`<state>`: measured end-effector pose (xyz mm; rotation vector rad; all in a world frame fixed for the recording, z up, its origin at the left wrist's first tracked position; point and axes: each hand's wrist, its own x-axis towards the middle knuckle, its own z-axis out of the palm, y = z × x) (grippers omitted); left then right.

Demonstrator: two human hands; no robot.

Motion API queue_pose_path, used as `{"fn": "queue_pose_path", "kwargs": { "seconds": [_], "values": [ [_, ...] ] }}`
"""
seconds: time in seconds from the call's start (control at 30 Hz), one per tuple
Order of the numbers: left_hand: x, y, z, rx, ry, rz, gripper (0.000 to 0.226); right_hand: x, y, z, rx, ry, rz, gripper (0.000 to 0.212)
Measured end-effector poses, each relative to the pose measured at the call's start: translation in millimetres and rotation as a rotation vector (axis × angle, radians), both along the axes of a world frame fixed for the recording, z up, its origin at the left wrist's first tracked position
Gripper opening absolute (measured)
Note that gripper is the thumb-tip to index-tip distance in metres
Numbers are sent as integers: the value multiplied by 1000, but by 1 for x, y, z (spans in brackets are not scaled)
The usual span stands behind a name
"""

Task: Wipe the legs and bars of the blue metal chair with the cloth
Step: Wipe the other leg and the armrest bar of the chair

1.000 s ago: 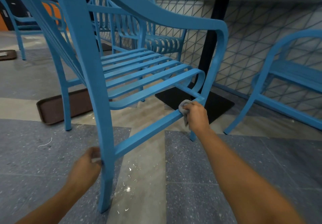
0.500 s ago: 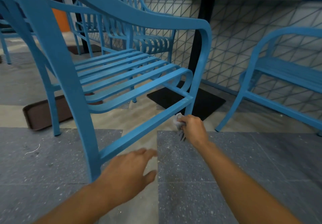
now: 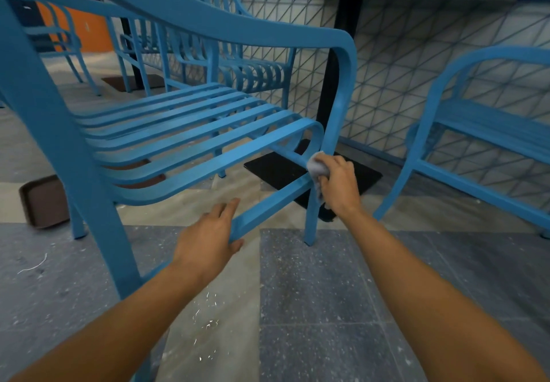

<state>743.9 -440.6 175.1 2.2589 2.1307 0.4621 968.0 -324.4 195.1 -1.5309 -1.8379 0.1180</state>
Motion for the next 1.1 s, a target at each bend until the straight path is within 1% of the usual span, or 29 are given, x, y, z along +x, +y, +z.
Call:
{"fn": "queue_pose_path", "kwargs": {
  "seconds": [0.1, 0.2, 0.3, 0.37, 0.6, 0.77, 0.87, 0.97, 1.1],
  "values": [
    [-5, 2, -3, 0, -6, 42, 55, -10, 20, -1, -46, -74, 3, 47],
    [-10, 3, -7, 8, 12, 61, 39, -15, 34, -9, -182, -168, 54, 52],
    [-13, 2, -9, 17, 38, 56, 36, -15, 35, -20, -216, -222, 106, 56],
    [-12, 2, -9, 22, 53, 54, 37, -14, 30, -25, -176, -209, 112, 56],
    [-10, 0, -3, -5, 40, 67, 35, -22, 16, -34, -52, -169, 122, 47],
    [-9, -1, -1, -19, 30, 86, 34, -24, 1, -41, -17, -51, 125, 41],
    [-8, -1, -1, -21, 22, 98, 35, -22, -10, -32, -80, 66, 132, 39],
    [-8, 0, -2, -9, 29, 113, 37, -12, -14, -24, -158, 216, 19, 38],
    [-8, 1, -4, 0, 22, 139, 36, 1, -6, -18, -147, 488, -205, 37]
  ]
}}
